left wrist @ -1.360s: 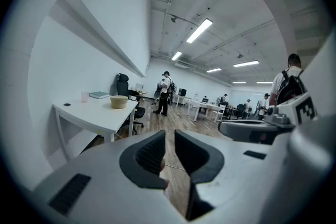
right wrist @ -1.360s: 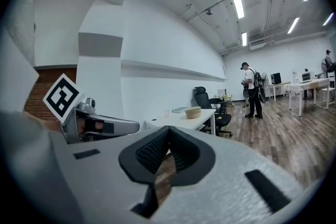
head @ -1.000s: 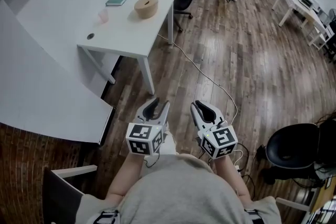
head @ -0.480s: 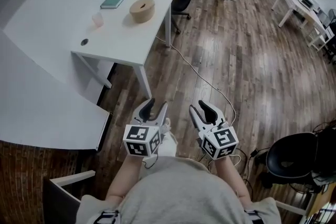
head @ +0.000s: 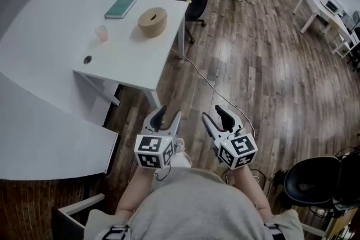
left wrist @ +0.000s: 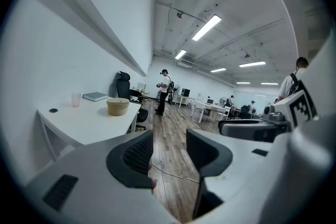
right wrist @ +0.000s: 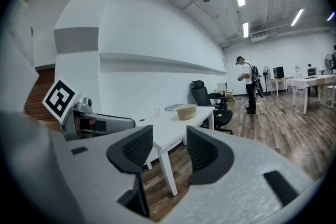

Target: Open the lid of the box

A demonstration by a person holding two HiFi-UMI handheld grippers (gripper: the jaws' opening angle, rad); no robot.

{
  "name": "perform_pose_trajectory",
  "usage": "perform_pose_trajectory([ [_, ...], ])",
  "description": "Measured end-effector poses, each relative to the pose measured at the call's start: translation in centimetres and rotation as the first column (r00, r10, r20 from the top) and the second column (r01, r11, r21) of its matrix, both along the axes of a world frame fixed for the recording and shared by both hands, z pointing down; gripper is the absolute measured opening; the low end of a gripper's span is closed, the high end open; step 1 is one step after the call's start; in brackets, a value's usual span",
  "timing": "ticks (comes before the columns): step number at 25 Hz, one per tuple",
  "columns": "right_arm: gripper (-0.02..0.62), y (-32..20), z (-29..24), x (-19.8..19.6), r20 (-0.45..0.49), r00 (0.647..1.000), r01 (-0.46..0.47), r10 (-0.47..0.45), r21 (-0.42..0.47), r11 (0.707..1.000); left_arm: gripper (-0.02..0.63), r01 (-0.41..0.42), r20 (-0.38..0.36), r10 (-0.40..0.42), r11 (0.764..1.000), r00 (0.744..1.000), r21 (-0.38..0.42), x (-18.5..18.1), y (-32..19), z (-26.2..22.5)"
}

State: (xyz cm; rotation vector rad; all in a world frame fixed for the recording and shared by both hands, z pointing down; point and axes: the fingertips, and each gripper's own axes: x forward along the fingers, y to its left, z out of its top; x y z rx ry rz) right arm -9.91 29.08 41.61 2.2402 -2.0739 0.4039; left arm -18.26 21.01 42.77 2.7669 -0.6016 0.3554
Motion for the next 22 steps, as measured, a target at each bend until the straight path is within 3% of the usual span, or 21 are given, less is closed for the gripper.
perform_pose_trajectory([
  [22, 0.215, -17.5, 0.2, 8.3, -0.005, 1.0, 0.005, -0.005, 0.009, 1.0, 0.19, 0.004, 0.026, -0.004, 1.0, 1.0, -0.003, 8.5, -17.4, 1.5],
])
